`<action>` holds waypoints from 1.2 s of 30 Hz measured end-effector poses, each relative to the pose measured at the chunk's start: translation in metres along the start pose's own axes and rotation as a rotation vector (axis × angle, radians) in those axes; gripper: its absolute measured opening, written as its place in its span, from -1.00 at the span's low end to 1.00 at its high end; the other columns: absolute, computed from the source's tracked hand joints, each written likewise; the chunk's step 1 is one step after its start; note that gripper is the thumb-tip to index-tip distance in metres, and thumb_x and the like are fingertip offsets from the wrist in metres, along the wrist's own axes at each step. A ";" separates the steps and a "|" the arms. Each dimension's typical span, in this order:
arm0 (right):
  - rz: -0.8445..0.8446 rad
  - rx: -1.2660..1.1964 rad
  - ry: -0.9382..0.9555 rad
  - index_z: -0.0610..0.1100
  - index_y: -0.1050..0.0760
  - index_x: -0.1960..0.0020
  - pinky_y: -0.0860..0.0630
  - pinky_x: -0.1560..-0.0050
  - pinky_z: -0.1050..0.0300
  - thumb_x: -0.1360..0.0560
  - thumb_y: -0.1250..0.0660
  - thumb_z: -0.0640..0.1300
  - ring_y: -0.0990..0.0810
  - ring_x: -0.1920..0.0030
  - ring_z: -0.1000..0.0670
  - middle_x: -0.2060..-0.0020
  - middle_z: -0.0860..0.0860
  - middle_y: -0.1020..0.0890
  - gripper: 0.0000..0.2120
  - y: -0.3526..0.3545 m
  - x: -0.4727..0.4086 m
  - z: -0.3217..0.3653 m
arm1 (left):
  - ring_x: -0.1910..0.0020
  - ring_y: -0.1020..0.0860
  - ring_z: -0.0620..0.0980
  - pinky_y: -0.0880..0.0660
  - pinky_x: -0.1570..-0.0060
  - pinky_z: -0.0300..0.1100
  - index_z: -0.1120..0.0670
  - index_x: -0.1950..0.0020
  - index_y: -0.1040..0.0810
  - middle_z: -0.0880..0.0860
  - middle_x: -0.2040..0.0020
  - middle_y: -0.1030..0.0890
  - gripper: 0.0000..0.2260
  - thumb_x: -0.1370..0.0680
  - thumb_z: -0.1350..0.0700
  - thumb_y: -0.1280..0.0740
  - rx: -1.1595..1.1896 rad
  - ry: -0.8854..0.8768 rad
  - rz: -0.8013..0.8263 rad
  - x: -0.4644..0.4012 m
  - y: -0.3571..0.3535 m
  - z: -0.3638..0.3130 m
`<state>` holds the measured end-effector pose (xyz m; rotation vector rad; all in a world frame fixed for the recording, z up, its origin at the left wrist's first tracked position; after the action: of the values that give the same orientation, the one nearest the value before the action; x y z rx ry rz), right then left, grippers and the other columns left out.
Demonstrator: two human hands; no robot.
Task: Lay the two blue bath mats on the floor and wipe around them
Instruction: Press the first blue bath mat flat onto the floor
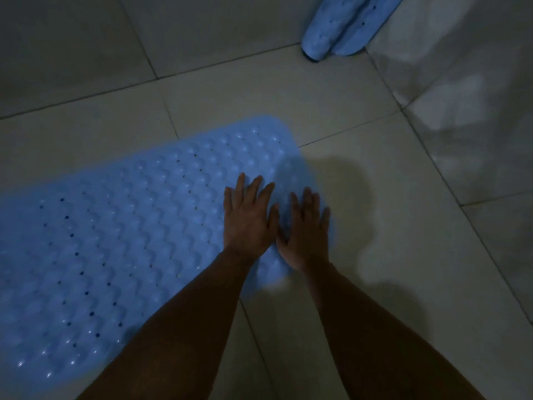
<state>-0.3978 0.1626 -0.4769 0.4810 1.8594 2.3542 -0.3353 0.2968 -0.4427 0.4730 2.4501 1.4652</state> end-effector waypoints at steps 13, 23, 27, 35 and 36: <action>-0.143 0.014 -0.034 -0.04 -0.15 -0.65 0.00 -0.59 -0.33 -0.61 -0.12 0.33 -0.05 -0.66 -0.18 -0.66 -0.13 -0.08 -0.26 -0.010 0.004 0.005 | -0.68 -0.01 0.14 0.02 -0.60 0.31 0.03 -0.56 -0.41 0.09 -0.62 -0.30 -0.53 -0.70 -0.11 -0.08 -0.046 0.096 -0.017 0.017 0.004 0.033; -0.164 0.004 -0.031 -0.03 -0.14 -0.65 0.03 -0.60 -0.33 -0.60 -0.15 0.30 -0.03 -0.66 -0.18 -0.67 -0.12 -0.07 -0.27 -0.012 0.001 0.003 | -0.68 -0.02 0.17 0.00 -0.59 0.32 0.05 -0.55 -0.42 0.12 -0.62 -0.31 -0.53 -0.70 -0.11 -0.06 -0.046 0.128 -0.040 0.024 0.009 0.040; -0.165 0.005 -0.031 -0.01 -0.11 -0.65 0.04 -0.61 -0.31 -0.61 -0.14 0.30 -0.02 -0.66 -0.17 -0.67 -0.11 -0.06 -0.28 -0.014 0.001 0.001 | -0.67 -0.05 0.16 -0.02 -0.59 0.32 0.05 -0.53 -0.45 0.11 -0.60 -0.34 -0.56 -0.70 -0.09 -0.12 -0.028 0.128 -0.076 0.039 0.015 0.047; -0.052 -0.055 -0.056 0.00 -0.13 -0.65 0.08 -0.61 -0.32 -0.56 -0.08 0.37 0.02 -0.66 -0.15 -0.67 -0.08 -0.03 -0.23 -0.013 -0.004 0.003 | -0.67 -0.05 0.18 -0.04 -0.58 0.34 0.02 -0.54 -0.43 0.11 -0.60 -0.33 -0.53 -0.70 -0.14 -0.07 -0.079 0.149 -0.059 0.082 0.039 0.062; -0.025 -0.076 -0.071 -0.01 -0.15 -0.64 0.07 -0.61 -0.34 -0.54 -0.04 0.39 0.02 -0.66 -0.15 -0.67 -0.09 -0.03 -0.22 -0.010 -0.006 0.005 | -0.67 -0.04 0.18 -0.03 -0.58 0.34 0.02 -0.54 -0.42 0.10 -0.61 -0.32 -0.53 -0.70 -0.14 -0.06 -0.080 0.154 -0.050 0.085 0.042 0.063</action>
<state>-0.3919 0.1677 -0.4869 0.5225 1.7287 2.3494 -0.3835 0.4003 -0.4385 0.2903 2.4869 1.6280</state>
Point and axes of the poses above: each hand's wrist, its own x-axis away from the middle knuckle, its own y-axis out of the back of the hand, z = x × y, the point moved 3 cm from there along -x, towards the middle knuckle
